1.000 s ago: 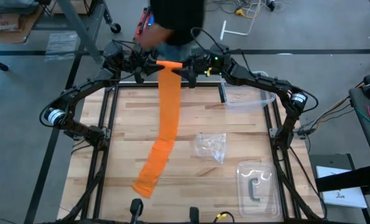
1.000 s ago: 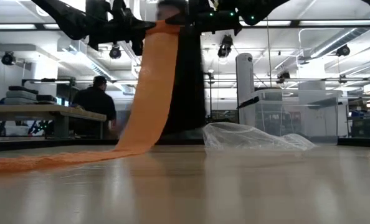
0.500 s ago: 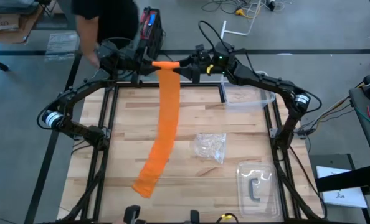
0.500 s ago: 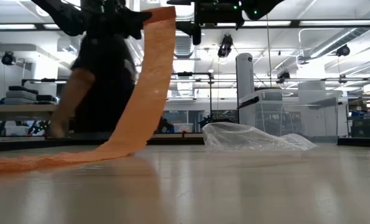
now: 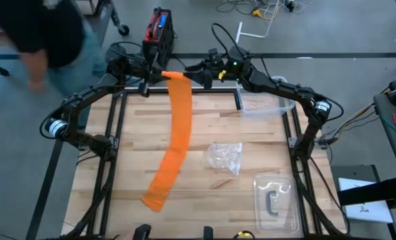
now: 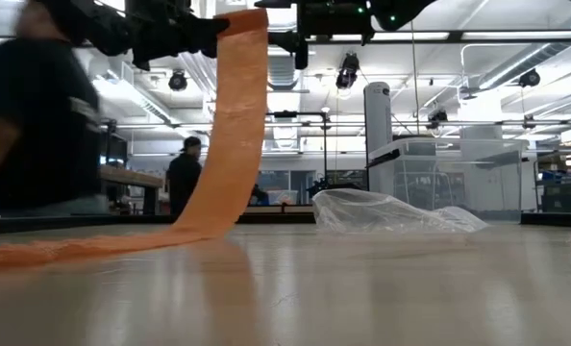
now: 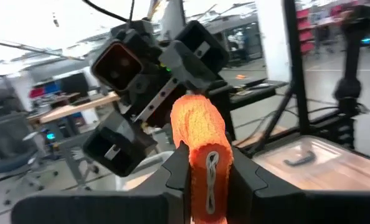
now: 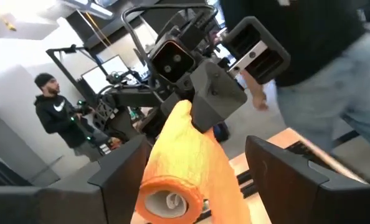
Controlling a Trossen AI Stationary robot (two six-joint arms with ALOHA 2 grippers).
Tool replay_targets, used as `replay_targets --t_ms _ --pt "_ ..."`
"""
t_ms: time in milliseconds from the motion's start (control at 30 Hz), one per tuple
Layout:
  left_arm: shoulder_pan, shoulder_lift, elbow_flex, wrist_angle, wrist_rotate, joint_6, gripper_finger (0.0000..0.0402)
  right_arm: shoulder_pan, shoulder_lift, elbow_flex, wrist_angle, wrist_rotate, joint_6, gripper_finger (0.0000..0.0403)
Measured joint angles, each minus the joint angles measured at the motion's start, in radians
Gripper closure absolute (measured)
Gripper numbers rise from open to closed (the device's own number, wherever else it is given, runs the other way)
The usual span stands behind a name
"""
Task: Roll bandage
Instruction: Roll the orange bandage
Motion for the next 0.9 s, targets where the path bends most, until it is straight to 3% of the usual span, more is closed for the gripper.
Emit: replay_targets --t_ms 333,533,900 --pt "0.049 -0.002 0.018 -0.040 0.000 0.070 0.0354 0.011 0.000 0.000 -0.004 0.022 0.043 0.0124" --pt "0.049 -0.002 0.018 -0.149 -0.037 0.248 0.0354 0.020 0.000 0.000 -0.008 0.034 0.027 0.0131" --pt "0.049 -0.003 0.018 -0.150 -0.061 0.258 0.0354 0.031 0.013 -0.001 -0.048 0.089 -0.097 0.0154"
